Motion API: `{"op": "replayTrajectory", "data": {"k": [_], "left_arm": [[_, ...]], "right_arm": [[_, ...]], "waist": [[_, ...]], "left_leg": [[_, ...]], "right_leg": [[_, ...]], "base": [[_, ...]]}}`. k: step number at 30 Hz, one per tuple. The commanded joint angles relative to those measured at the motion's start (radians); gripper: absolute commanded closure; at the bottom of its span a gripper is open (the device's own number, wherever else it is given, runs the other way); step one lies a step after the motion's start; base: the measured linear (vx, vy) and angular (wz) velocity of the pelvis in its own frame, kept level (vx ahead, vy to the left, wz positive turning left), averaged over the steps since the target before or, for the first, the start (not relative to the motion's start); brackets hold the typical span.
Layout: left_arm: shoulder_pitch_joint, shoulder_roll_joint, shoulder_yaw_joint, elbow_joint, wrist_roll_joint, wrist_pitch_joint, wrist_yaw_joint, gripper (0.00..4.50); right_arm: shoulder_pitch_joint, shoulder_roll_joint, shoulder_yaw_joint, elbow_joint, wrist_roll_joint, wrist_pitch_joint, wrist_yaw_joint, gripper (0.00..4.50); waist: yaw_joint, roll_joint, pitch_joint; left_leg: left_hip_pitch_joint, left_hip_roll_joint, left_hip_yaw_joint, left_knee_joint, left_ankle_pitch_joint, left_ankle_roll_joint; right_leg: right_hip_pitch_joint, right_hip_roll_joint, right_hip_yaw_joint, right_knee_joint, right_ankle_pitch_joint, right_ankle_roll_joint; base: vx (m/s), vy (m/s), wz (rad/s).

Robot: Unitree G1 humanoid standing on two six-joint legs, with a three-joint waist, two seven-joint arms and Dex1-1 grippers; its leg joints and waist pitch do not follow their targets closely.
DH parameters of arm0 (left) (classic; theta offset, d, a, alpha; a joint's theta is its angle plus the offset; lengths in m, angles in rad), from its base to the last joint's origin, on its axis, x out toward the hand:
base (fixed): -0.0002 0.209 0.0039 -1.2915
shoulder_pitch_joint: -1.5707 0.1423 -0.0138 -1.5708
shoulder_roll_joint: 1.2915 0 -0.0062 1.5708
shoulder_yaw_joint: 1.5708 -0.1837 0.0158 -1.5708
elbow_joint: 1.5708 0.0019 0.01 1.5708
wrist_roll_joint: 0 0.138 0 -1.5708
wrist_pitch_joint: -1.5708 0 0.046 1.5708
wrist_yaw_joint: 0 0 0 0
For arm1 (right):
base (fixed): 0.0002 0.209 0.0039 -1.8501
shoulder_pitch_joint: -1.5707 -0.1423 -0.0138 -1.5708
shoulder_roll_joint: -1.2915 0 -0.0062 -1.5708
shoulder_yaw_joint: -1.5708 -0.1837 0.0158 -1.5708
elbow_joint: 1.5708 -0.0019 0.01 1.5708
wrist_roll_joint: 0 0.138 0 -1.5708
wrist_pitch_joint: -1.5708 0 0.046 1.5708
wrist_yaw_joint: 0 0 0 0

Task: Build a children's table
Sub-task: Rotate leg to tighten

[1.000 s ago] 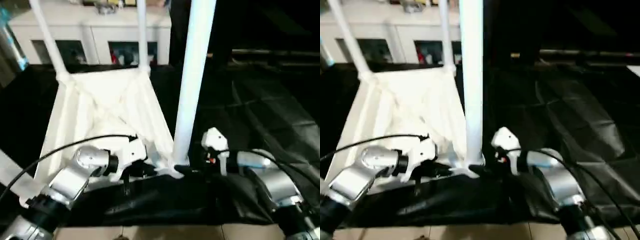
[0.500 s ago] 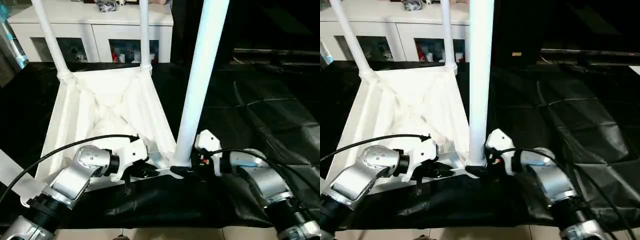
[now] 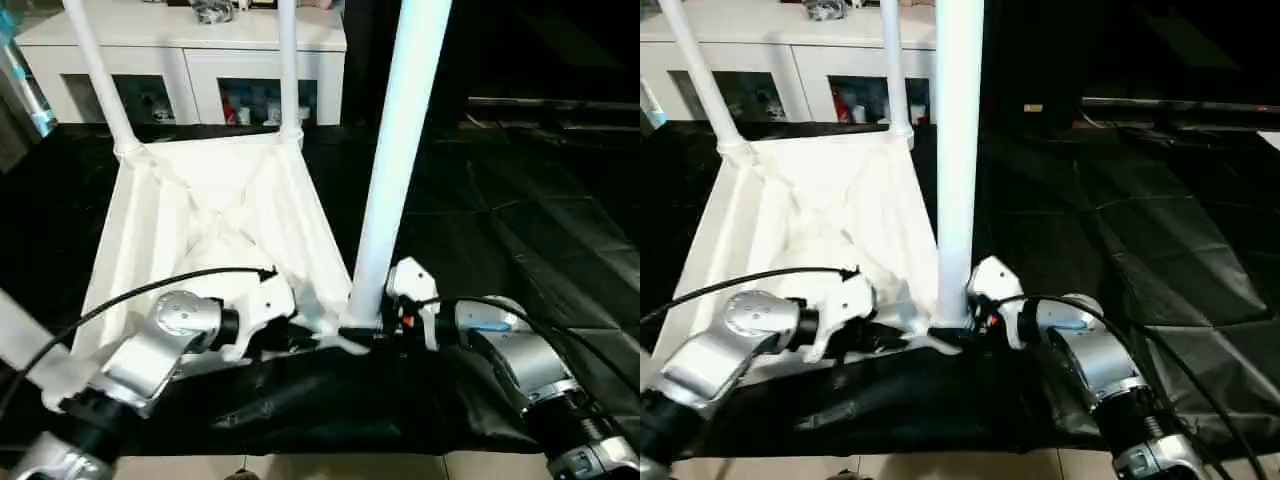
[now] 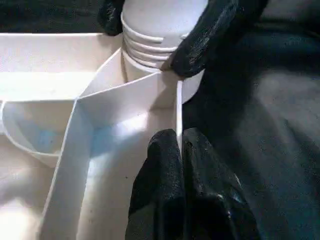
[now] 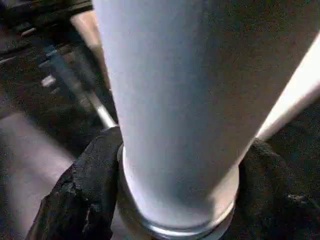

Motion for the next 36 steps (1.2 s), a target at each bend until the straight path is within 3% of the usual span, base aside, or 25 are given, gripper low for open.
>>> {"op": "replayTrajectory", "data": {"k": [1,3,4,7,9,10,11,12,13,17,20,24,27,28,29,32,36], "left_arm": [[-0.032,-0.038,0.01,0.063,0.038,0.016,0.107,4.5],[-0.056,-0.076,0.01,0.101,0.053,0.014,0.157,4.5],[-0.084,-0.121,0.01,0.143,0.066,0.012,0.212,4.5],[-0.128,-0.205,0.019,0.203,0.076,0.016,0.291,4.5],[-0.154,-0.266,0.021,0.237,0.07,0.004,0.318,4.5],[-0.156,-0.272,0.021,0.239,0.068,0.004,0.318,4.5],[-0.162,-0.288,0.019,0.243,0.066,0.001,0.316,4.5],[-0.164,-0.291,0.018,0.245,0.069,-0.001,0.317,4.5],[-0.166,-0.29,0.015,0.248,0.074,-0.008,0.31,4.5],[-0.165,-0.28,0.013,0.256,0.078,-0.031,0.283,4.5],[-0.141,-0.237,0.015,0.231,0.059,-0.06,0.204,4.5],[-0.1,-0.164,0.002,0.172,0.031,-0.087,0.054,4.5],[-0.081,-0.105,-0.006,0.146,0.021,-0.108,-0.028,4.5],[-0.08,-0.098,-0.004,0.145,0.018,-0.114,-0.039,4.5],[-0.077,-0.084,0.0,0.142,0.01,-0.121,-0.062,4.5],[-0.074,-0.057,0.008,0.131,-0.008,-0.132,-0.117,4.5],[-0.075,-0.02,0.011,0.124,-0.018,-0.144,-0.185,4.5]], "right_arm": [[0.016,0.036,-0.002,0.034,-0.013,0.006,-0.072,1.74],[0.015,0.073,-0.022,0.062,-0.017,0.011,-0.149,1.74],[0.006,0.119,-0.045,0.097,-0.027,0.012,-0.251,1.74],[-0.025,0.202,-0.082,0.162,-0.049,0.019,-0.433,1.75],[-0.039,0.24,-0.029,0.163,-0.079,0.007,-0.418,1.75],[-0.04,0.243,-0.023,0.162,-0.084,0.004,-0.416,1.75],[-0.043,0.256,-0.01,0.155,-0.091,-0.006,-0.409,1.75],[-0.043,0.26,-0.012,0.155,-0.09,-0.007,-0.41,1.75],[-0.043,0.266,-0.02,0.146,-0.068,-0.004,-0.387,1.19],[-0.039,0.249,-0.035,0.118,-0.028,-0.006,-0.309,0.99],[-0.032,0.174,-0.035,0.086,-0.016,-0.024,-0.217,0.69],[-0.029,0.075,-0.05,0.051,0.011,-0.032,-0.081,0.62],[-0.03,-0.009,-0.044,0.035,0.03,-0.04,0.05,0.62],[-0.032,-0.019,-0.045,0.035,0.032,-0.039,0.07,0.62],[-0.035,-0.038,-0.047,0.035,0.036,-0.04,0.108,0.62],[-0.042,-0.067,-0.042,0.034,0.041,-0.038,0.172,0.62],[-0.06,-0.083,-0.031,0.05,0.051,-0.046,0.227,0.78]], "waist": [[-0.01,-0.003,-0.041],[-0.008,-0.005,-0.042],[-0.012,-0.001,-0.041],[-0.016,-0.003,-0.042],[-0.02,0.003,-0.044],[-0.019,0.002,-0.044],[-0.017,0.01,-0.046],[-0.018,0.008,-0.046],[-0.019,0.009,-0.046],[-0.019,0.009,-0.048],[-0.014,0.004,-0.051],[-0.006,0.006,-0.063],[-0.002,0.011,-0.075],[-0.002,0.011,-0.075],[-0.003,0.011,-0.073],[-0.002,0.01,-0.073],[-0.002,0.004,-0.07]], "left_leg": [[0.012,0.034,-0.016,-0.078,-0.353,-0.015],[0.017,0.033,-0.015,-0.075,-0.357,-0.017],[0.017,0.032,-0.014,-0.076,-0.351,-0.02],[0.016,0.03,-0.016,-0.08,-0.352,-0.031],[0.017,0.031,-0.017,-0.08,-0.364,-0.03],[0.017,0.031,-0.016,-0.08,-0.361,-0.027],[0.021,0.032,-0.013,-0.08,-0.359,-0.017],[0.02,0.032,-0.013,-0.08,-0.355,-0.013],[0.016,0.033,-0.014,-0.083,-0.347,-0.006],[0.016,0.034,-0.012,-0.082,-0.344,0.008],[0.016,0.033,-0.009,-0.079,-0.321,0.019],[0.004,0.037,-0.007,-0.073,-0.214,0.051],[0.002,0.038,-0.003,-0.057,-0.099,0.088],[0.002,0.038,-0.003,-0.057,-0.099,0.088],[-0.001,0.037,-0.002,-0.056,-0.099,0.102],[0.003,0.04,0.0,-0.056,-0.127,0.103],[0.005,0.042,0.002,-0.058,-0.157,0.09]], "right_leg": [[0.018,-0.06,0.049,-0.124,-0.424,-0.128],[0.014,-0.061,0.05,-0.128,-0.431,-0.119],[0.01,-0.061,0.052,-0.13,-0.428,-0.12],[0.013,-0.062,0.048,-0.132,-0.452,-0.107],[0.015,-0.059,0.047,-0.135,-0.414,-0.109],[0.016,-0.058,0.047,-0.134,-0.401,-0.113],[0.014,-0.059,0.049,-0.135,-0.383,-0.118],[0.015,-0.06,0.049,-0.136,-0.372,-0.122],[0.019,-0.059,0.048,-0.134,-0.358,-0.126],[0.021,-0.062,0.049,-0.137,-0.362,-0.128],[0.023,-0.062,0.05,-0.137,-0.348,-0.128],[0.036,-0.062,0.048,-0.119,-0.207,-0.155],[0.038,-0.052,0.044,-0.091,0.03,-0.215],[0.038,-0.052,0.044,-0.091,0.03,-0.215],[0.039,-0.049,0.041,-0.086,0.08,-0.237],[0.039,-0.051,0.04,-0.085,0.065,-0.252],[0.038,-0.055,0.042,-0.091,-0.013,-0.246]], "base": [[0.0,0.0,0.0],[0.0,0.0,0.0],[0.0,0.0,0.0],[0.0,0.0,0.0],[0.0,0.0,0.0],[0.0,0.0,0.0],[0.0,0.0,0.0],[0.0,0.0,0.0],[0.0,0.0,0.0],[0.0,0.0,0.0],[0.0,0.0,0.0],[0.0,0.0,0.0],[0.0,0.0,0.0],[0.0,0.0,0.0],[0.0,0.0,0.0],[0.0,0.0,0.0],[0.0,0.0,0.0]]}}
